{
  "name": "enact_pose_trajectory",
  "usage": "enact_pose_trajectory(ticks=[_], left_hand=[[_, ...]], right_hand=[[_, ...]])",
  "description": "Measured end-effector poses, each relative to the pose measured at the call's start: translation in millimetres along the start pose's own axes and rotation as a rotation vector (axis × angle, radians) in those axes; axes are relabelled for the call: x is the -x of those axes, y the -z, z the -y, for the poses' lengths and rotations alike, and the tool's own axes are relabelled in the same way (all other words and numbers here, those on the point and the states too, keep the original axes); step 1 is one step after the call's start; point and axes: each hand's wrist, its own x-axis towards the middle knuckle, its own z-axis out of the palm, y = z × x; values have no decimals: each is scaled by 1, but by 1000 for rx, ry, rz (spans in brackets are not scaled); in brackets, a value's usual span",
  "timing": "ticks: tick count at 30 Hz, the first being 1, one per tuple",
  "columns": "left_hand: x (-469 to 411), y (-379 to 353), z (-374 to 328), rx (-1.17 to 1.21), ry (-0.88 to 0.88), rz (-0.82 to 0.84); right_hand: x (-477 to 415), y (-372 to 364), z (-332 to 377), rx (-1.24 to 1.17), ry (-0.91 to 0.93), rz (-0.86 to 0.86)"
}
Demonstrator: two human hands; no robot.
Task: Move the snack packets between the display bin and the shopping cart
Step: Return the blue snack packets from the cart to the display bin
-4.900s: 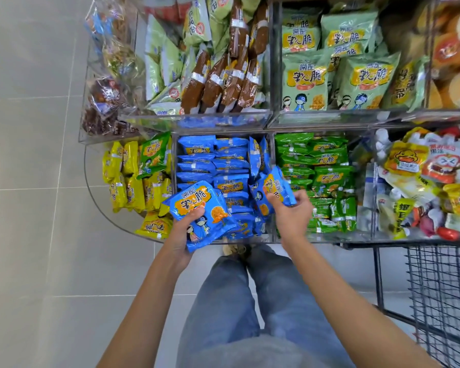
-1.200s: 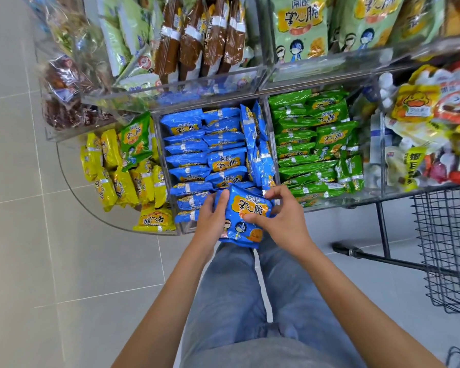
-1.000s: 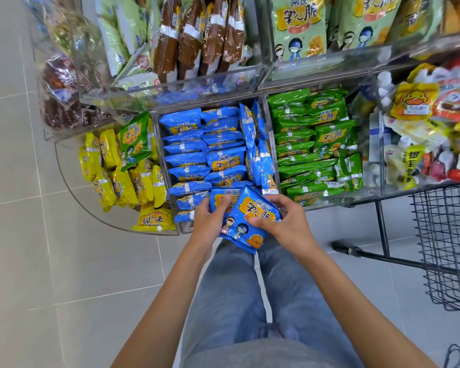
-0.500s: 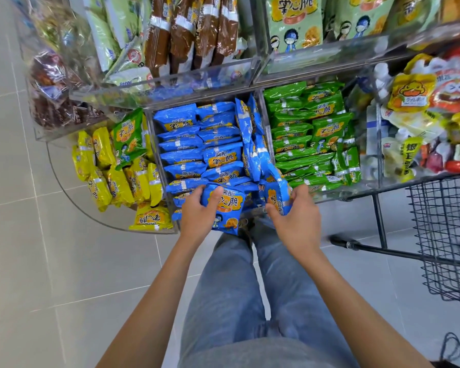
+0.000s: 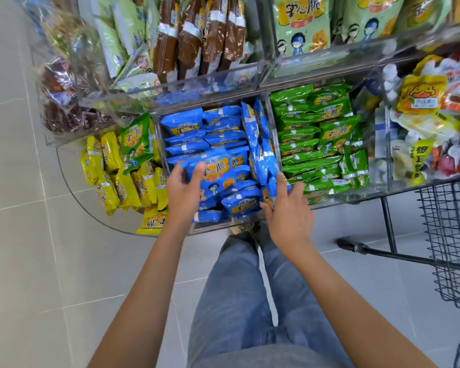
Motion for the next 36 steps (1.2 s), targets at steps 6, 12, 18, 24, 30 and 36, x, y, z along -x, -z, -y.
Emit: enact_pose_trajectory(ticks=[6, 12, 18, 24, 30, 36], left_hand=[[-68, 35, -34, -27, -41, 26], [-100, 41, -48, -126, -78, 33], [-98, 30, -38, -306, -198, -110], [-56, 9, -30, -492, -300, -316], [12, -11, 9, -761, -528, -90], [42, -51, 53, -1129, -487, 224]], right_hand=[[-5, -16, -3, 98, 32, -60], [-9, -18, 1, -13, 30, -24], [-9, -19, 4, -65, 20, -16], [-8, -13, 0, -102, 62, 10], [-7, -4, -16, -167, 222, 67], [-12, -8, -22, -152, 277, 54]])
